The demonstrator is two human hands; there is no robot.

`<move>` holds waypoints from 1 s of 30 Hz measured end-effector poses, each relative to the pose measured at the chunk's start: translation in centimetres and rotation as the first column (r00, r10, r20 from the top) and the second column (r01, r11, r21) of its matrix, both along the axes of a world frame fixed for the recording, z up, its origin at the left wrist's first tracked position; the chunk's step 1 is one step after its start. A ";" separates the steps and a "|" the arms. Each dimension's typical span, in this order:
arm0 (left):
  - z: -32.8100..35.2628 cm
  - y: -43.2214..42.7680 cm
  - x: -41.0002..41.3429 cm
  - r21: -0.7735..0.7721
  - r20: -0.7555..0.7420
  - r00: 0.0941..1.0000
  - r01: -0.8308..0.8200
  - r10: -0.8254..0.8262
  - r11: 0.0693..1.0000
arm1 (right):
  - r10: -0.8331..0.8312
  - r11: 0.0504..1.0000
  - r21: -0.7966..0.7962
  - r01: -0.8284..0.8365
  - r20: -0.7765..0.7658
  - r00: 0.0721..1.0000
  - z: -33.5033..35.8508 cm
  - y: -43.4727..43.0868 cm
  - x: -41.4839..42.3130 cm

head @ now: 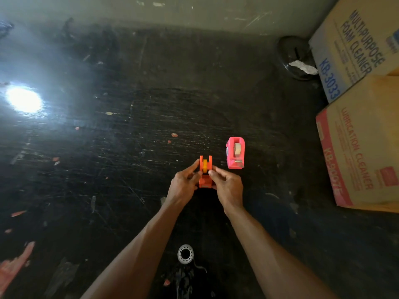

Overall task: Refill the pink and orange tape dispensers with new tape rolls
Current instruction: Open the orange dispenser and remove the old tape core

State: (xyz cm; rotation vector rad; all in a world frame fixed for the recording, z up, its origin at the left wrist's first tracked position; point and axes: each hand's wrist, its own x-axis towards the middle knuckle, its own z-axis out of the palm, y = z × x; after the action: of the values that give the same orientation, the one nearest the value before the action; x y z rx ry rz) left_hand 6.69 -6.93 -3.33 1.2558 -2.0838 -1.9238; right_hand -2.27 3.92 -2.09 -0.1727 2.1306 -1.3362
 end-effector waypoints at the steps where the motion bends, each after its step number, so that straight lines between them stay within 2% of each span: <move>1: 0.4 0.7 0.7 -0.009 -0.004 1.000 0.020 -0.020 1.000 | -0.002 1.000 -0.015 0.002 0.016 1.000 0.1 0.9 0.5; 5: 1.7 3.5 3.9 -0.005 -0.024 0.998 0.057 -0.057 0.998 | -0.016 0.996 -0.083 0.024 0.097 0.995 1.1 4.6 2.8; 14: 2.9 8.7 8.4 0.170 -0.072 0.996 -0.044 0.057 0.984 | -0.108 0.964 -0.182 0.196 0.403 0.909 2.2 10.1 7.2; 18: 3.3 10.1 9.3 0.206 -0.084 0.991 -0.081 0.101 0.975 | -0.127 0.957 -0.186 0.223 0.423 0.897 2.5 11.3 8.1; 21: 2.9 10.4 9.7 0.292 -0.065 0.971 -0.202 0.230 0.935 | -0.161 0.948 -0.185 0.259 0.423 0.892 2.9 12.0 8.2; 23: 2.6 10.1 10.0 0.296 -0.069 0.962 -0.235 0.266 0.926 | -0.172 0.944 -0.186 0.271 0.422 0.890 3.1 12.6 8.1; 25: 2.7 9.6 10.2 0.176 -0.051 0.973 -0.212 0.224 0.961 | -0.179 0.944 -0.181 0.277 0.423 0.888 3.2 13.1 8.0; 27: 2.9 9.1 10.3 -0.025 0.019 0.990 -0.136 0.137 0.990 | -0.192 0.948 -0.155 0.277 0.414 0.890 3.2 13.4 8.1; 30: 2.2 8.4 10.1 -0.302 0.130 0.988 -0.037 0.079 0.953 | -0.210 0.952 -0.126 0.279 0.398 0.893 3.1 13.6 8.2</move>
State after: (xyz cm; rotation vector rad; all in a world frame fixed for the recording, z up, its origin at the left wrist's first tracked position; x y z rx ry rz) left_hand 16.82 1.42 -1.11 1.3978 -2.2672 -1.4619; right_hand 5.97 17.54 1.04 0.2770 1.7431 -1.5628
